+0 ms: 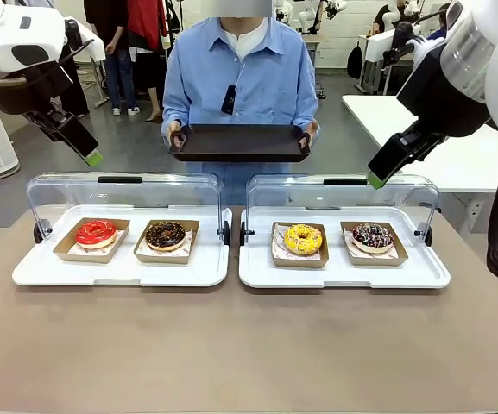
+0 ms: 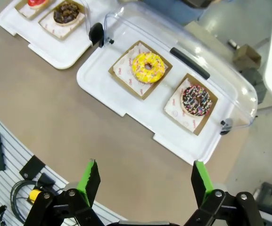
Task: Provide the desired donut to the person.
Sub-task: Pick up and lift the Paper togo box containing the Donut pointed at by the person.
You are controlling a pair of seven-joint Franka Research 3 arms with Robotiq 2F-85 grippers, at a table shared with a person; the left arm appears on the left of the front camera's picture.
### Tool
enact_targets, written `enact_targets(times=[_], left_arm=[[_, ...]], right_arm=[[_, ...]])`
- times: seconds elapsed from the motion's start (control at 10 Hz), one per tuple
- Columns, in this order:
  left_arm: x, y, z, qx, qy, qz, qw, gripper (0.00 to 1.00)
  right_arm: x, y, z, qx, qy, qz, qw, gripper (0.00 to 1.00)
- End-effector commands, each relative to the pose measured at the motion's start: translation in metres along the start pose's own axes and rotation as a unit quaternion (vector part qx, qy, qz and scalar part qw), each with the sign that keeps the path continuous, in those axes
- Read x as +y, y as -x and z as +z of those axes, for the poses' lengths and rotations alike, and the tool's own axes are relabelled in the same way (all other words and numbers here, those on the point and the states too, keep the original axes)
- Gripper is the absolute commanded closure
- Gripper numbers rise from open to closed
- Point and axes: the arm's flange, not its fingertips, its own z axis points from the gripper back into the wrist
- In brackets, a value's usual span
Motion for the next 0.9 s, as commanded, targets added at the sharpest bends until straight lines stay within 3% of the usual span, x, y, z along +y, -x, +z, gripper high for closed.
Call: enact_targets(times=[0.0,0.6,0.8], left_arm=[[0.000,0.003,-0.005,-0.012,0.007,0.004,1.000,0.00],[0.000,0.001,-0.003,-0.002,0.000,0.000,1.000,0.00],[0.037,0.003,-0.018,-0.019,0.165,-0.024,0.986,0.00]], right_arm=[[0.002,0.002,-0.010,-0.005,-0.001,0.005,1.000,0.00],[0.000,0.003,-0.006,0.002,0.000,0.000,1.000,0.00],[-0.040,0.016,-0.009,-0.020,-0.103,0.094,0.990,0.00]])
